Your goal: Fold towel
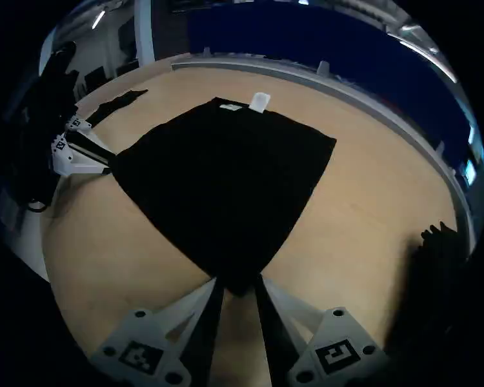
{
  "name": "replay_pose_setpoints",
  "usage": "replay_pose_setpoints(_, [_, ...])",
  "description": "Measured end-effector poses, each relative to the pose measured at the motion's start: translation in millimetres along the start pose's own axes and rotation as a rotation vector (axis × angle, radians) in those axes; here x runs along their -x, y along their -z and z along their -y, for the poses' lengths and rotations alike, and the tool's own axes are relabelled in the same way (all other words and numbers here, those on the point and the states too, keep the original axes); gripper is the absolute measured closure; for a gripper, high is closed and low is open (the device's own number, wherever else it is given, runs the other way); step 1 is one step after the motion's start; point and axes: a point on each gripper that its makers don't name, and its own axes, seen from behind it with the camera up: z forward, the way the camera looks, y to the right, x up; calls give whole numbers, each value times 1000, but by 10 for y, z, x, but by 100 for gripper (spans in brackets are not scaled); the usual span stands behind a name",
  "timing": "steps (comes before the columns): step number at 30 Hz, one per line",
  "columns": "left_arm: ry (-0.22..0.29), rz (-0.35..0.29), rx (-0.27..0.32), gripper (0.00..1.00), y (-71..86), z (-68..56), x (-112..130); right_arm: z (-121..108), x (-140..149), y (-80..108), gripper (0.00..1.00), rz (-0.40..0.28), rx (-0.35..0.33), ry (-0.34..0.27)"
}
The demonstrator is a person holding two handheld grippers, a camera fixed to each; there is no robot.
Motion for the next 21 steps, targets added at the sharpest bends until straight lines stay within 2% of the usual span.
replay_pose_setpoints(7, [7, 4, -9, 81, -2, 7, 14, -2, -3, 6, 78, -1, 13, -7])
replay_pose_setpoints(15, [36, 0, 4, 86, 26, -25, 28, -3, -20, 27, 85, 0, 23, -19])
replay_pose_setpoints(21, [52, -2, 17, 91, 51, -48, 18, -20, -64, 58, 86, -13, 29, -28])
